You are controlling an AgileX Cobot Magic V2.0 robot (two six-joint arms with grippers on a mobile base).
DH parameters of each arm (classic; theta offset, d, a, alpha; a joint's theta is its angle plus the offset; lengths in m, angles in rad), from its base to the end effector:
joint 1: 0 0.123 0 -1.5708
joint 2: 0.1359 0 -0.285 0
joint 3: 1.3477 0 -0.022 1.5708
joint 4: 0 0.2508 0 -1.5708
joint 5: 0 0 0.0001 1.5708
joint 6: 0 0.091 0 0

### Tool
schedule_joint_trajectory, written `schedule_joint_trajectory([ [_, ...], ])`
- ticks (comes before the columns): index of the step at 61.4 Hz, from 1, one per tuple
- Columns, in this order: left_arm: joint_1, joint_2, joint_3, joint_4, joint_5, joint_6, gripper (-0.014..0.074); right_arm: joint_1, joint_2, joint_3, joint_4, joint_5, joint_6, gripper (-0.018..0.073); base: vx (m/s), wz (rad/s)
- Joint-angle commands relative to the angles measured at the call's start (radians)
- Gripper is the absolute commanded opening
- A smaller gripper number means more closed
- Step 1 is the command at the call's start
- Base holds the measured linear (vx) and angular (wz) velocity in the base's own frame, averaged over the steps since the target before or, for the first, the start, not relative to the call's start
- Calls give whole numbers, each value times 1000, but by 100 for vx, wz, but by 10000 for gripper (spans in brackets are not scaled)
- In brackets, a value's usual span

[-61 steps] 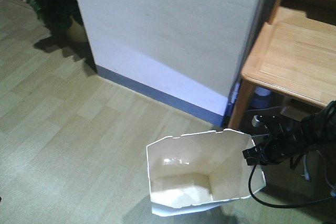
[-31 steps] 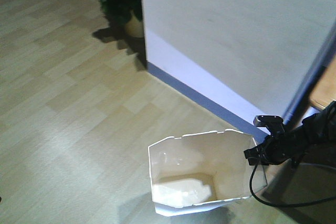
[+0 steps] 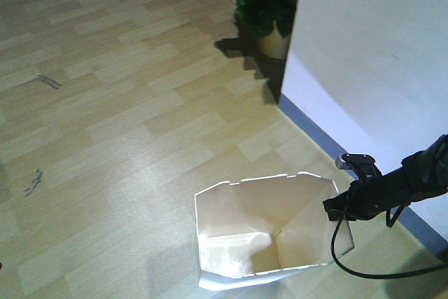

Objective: Move trash bin to bedside with robot
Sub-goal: 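Hold the bin rim with the right gripper while the base turns toward the bed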

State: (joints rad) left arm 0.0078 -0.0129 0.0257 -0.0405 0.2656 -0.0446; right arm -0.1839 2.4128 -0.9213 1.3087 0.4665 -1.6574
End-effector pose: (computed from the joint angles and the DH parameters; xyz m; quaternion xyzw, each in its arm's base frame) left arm 0.0550 -0.0005 0.1812 -0.0319 0.7706 -0.0282 0.6358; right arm 0.3047 -0.0164 -0.0433 -0.0987 0.9697 0.2090 0.0790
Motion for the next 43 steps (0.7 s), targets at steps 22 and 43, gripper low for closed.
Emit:
schedule_joint_trajectory([
  [22, 0, -14, 19, -4, -67, -6, -6, -5, -75, -9, 35, 185, 3, -6, 14, 41],
  [43, 0, -14, 19, -4, -67, -6, -6, -5, -75, -9, 35, 185, 3, -6, 15, 30],
])
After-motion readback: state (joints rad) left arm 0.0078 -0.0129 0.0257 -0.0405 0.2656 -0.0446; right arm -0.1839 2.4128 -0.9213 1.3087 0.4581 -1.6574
